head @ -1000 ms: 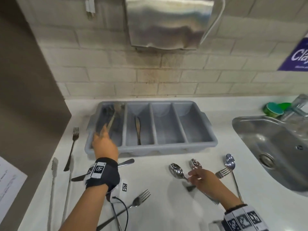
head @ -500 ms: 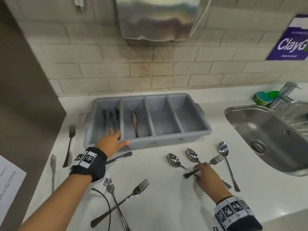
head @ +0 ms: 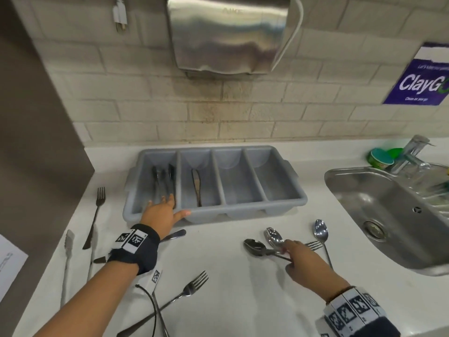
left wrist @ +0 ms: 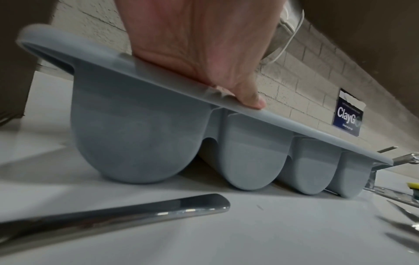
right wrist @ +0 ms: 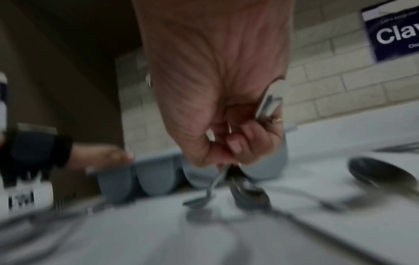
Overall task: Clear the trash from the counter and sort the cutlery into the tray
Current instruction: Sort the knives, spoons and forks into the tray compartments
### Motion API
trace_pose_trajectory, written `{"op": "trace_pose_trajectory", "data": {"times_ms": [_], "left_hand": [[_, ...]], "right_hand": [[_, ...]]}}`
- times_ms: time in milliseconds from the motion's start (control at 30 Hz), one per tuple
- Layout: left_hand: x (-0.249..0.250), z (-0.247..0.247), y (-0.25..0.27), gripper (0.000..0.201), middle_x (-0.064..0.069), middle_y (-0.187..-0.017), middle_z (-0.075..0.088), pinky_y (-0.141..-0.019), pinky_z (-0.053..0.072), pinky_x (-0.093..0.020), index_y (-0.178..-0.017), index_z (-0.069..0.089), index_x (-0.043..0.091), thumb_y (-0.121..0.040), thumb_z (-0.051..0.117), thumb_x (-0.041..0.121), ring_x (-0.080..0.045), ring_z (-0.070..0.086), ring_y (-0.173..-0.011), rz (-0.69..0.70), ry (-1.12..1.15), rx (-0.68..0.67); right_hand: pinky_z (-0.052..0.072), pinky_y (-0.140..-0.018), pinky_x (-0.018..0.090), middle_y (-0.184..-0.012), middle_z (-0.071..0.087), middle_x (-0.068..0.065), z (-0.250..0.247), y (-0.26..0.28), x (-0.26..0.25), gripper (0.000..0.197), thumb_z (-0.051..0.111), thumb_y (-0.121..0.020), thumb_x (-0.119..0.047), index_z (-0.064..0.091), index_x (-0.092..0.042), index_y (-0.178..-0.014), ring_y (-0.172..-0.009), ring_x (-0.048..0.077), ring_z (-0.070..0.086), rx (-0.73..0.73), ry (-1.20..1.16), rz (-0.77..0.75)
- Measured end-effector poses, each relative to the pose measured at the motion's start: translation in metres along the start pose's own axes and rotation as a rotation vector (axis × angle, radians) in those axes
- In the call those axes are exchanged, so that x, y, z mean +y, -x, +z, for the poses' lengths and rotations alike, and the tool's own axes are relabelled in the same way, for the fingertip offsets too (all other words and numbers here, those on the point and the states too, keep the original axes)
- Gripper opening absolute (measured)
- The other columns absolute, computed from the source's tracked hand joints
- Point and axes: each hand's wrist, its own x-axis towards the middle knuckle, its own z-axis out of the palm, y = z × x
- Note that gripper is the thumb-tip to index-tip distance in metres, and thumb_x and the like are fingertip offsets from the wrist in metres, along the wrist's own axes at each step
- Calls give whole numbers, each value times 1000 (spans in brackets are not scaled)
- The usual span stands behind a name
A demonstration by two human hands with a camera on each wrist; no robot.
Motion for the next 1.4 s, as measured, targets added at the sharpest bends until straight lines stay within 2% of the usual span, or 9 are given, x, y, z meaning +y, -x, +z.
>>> {"op": "trace_pose_trajectory", "data": {"times_ms": [200, 367, 567, 733, 967, 1167, 1267, 1333, 1400], "left_hand": [[8, -5, 10, 90, -14, -159, 14, -121, 3, -49, -149, 11, 7, -84, 47, 58, -29, 15, -147, -74, 127, 201], [51, -1, 48, 64, -14, -151, 34, -116, 27, -44, -142, 37, 13, -84, 62, 25, -35, 34, -135, -108, 301, 363], [76, 22, 112, 28, 1, -119, 62, -96, 44, -29, -108, 64, 22, -80, 65, 24, -19, 58, -110, -255, 358, 155], [49, 43, 149, 28, 4, -120, 61, -97, 45, -27, -107, 57, 27, -80, 62, 22, -17, 57, -113, -379, 179, -161], [30, 49, 146, 16, 5, -105, 68, -92, 47, -29, -91, 69, 23, -82, 61, 33, -14, 61, -102, -286, 39, -247], [24, 47, 142, 32, 6, -81, 72, -76, 49, -21, -65, 39, 40, -92, 51, 28, -7, 66, -79, -169, 278, -64], [37, 32, 135, 26, 9, -84, 67, -58, 46, -20, -75, 45, 34, -92, 51, 15, -6, 59, -61, -90, 638, 22], [53, 16, 123, 25, 3, -72, 66, -60, 49, -29, -81, 46, 34, -92, 53, 13, -18, 57, -58, -21, 853, 129], [74, -1, 103, 32, 1, -57, 60, -57, 49, -21, -80, 45, 37, -92, 53, 9, -8, 52, -48, 31, 1020, 253]], "right_hand": [[40, -48, 3, -69, 55, -9, -98, -21, -24, 25, 58, -79, 3, 62, -21, -78, -46, -10, 53, 62, -367, -196], [44, -48, 19, -70, 54, 7, -105, -128, -46, 23, 48, -85, 6, 63, 0, -101, -54, 17, 54, 48, -360, -140], [45, -71, 21, -98, 45, 9, -72, -185, -75, 36, 43, -89, 2, 50, 7, -124, -89, 16, 44, -229, -126, -196], [47, -96, 34, -123, 60, 20, -57, -181, -63, 33, 55, -86, -3, 58, -1, -119, -111, 32, 59, -138, -145, -265], [37, -55, 23, -65, 60, 5, -55, -85, -6, 24, 65, -81, -17, 53, -23, -61, -59, 17, 52, 105, -218, -431], [32, -61, 25, -73, 44, -4, -9, -49, 50, 30, 66, -78, -36, 44, -22, -62, -76, 18, 50, -175, 188, -172], [32, -67, 22, -73, 39, -7, 14, -44, 57, 9, 61, -83, -25, 59, -16, -84, -95, 21, 60, -109, 156, -138], [33, -66, 21, -66, 39, -7, 21, -42, 54, 4, 55, -84, -18, 55, -19, -80, -99, 22, 61, -79, 121, -102], [34, -61, 24, -72, 46, -4, 23, -40, 51, 11, 54, -83, -21, 45, -21, -76, -92, 24, 62, -70, 76, -79]]}}
